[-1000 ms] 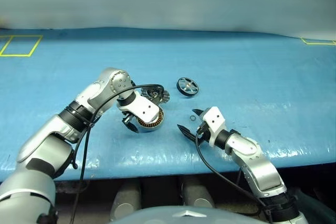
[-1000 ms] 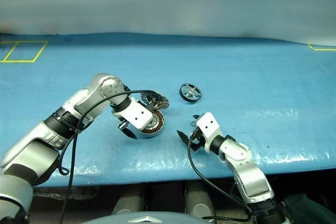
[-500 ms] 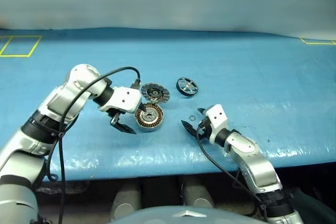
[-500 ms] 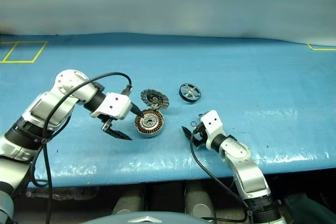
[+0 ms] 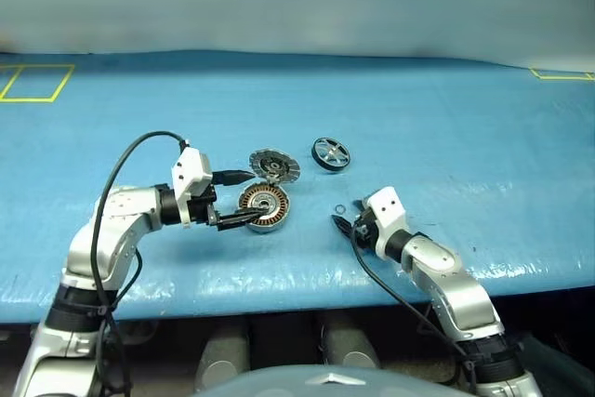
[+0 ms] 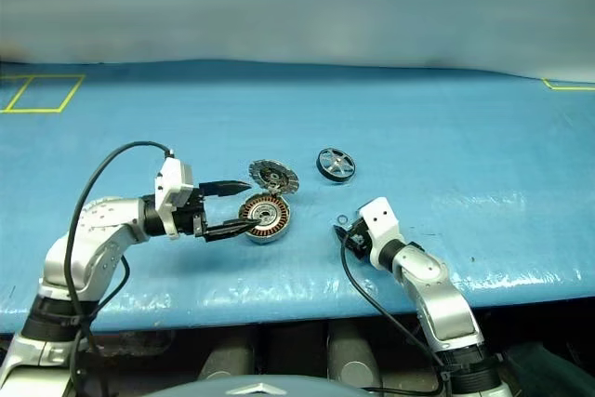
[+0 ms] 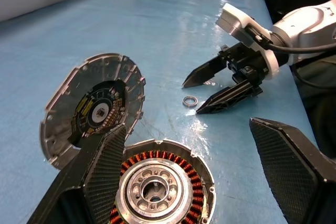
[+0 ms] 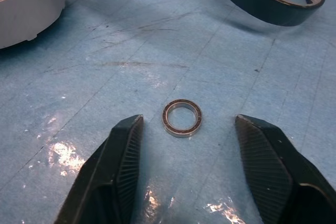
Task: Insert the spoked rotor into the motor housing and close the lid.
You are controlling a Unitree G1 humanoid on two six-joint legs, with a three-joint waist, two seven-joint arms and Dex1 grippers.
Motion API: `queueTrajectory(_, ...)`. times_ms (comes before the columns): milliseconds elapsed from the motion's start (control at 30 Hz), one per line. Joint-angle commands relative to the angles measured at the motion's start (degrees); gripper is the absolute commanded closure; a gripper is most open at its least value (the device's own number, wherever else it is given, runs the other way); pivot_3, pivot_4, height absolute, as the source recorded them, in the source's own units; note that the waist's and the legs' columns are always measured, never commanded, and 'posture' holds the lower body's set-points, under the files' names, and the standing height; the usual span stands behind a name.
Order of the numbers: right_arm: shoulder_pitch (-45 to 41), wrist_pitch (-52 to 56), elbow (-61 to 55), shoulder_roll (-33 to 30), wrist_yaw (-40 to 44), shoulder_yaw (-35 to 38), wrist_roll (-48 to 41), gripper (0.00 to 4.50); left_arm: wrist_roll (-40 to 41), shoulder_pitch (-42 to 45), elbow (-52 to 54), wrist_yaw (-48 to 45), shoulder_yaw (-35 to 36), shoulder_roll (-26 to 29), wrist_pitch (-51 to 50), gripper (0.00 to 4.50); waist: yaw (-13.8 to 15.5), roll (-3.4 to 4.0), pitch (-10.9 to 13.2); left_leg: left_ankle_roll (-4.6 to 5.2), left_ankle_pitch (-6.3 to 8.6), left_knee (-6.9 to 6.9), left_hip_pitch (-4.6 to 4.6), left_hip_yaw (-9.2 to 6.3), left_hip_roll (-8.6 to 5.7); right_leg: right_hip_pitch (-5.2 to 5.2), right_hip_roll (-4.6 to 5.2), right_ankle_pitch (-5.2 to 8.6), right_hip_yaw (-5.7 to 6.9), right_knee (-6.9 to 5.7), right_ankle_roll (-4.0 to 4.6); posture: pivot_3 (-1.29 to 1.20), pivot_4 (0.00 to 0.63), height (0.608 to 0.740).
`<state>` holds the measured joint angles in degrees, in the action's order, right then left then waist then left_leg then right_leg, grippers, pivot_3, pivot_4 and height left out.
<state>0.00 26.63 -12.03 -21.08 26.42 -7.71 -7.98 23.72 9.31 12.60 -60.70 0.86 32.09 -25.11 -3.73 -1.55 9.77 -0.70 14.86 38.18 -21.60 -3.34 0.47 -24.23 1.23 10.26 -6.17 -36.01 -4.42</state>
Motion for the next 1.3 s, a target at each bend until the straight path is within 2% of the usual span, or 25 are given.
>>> queueTrajectory(33,-0.4,1.0,-0.4,-0.4,0.0,-0.8,1.1,2.65,1.3,-3.7,2.7,3.4,1.7,-2.2,2.8,0.41,0.0,-0.03,0.0,0.0,0.0,0.0,0.01,0.0,0.0,0.01,0.0,0.0,0.0,0.0,0.0,0.0,0.15,0.74)
queueTrajectory(133,-0.8,1.6,-0.2,-0.6,-0.1,-1.4,1.7,3.63,0.9,-7.2,3.1,4.6,1.4,-3.0,4.0,0.41,0.0,-0.07,0.0,0.0,0.0,0.01,0.01,0.0,0.0,0.01,0.0,0.0,0.0,0.0,0.0,0.0,0.15,0.74)
queueTrajectory(167,-0.8,1.6,-0.1,-0.6,0.0,-1.5,1.7,3.74,1.0,-8.0,3.1,4.9,1.4,-3.2,4.4,0.41,0.0,-0.08,-0.1,0.0,0.0,0.01,0.02,0.0,0.0,0.01,0.0,0.0,0.0,0.0,0.0,0.0,0.15,0.74)
queueTrajectory(467,-1.3,2.1,-4.7,-0.4,2.1,-1.1,-1.4,3.74,0.3,-13.8,1.2,6.6,1.5,-4.4,9.9,0.41,0.0,-0.1,-0.1,-0.01,0.0,-0.02,0.01,0.02,0.0,0.0,0.02,0.01,0.0,0.03,0.01,0.0,0.15,0.74)
queueTrajectory(700,-8.2,3.2,-9.6,0.3,6.5,-2.3,-5.3,3.74,0.2,-13.5,-1.2,7.3,1.3,-6.1,13.8,0.41,-0.2,-0.08,-0.1,-0.01,0.0,-0.02,-0.02,0.08,0.04,-0.09,0.01,0.0,0.0,0.02,0.01,0.0,0.15,0.74)
queueTrajectory(1033,-18.1,1.6,-0.9,2.9,10.2,-9.8,-2.8,3.74,0.4,-14.3,-2.5,8.0,1.5,-7.6,19.4,0.41,-0.1,-0.08,-0.1,-0.01,0.01,-0.2,-0.05,0.05,0.02,-0.15,0.03,0.02,0.02,0.09,0.05,0.0,0.15,0.74)
queueTrajectory(1300,-20.4,0.4,3.3,5.7,12.3,-13.8,-1.8,3.74,-0.4,-16.4,-2.3,8.4,2.3,-6.7,23.0,0.41,-0.2,-0.07,-0.1,-0.01,0.01,-0.21,-0.06,0.06,0.02,-0.18,0.03,0.02,0.02,0.09,0.05,0.0,0.15,0.74)
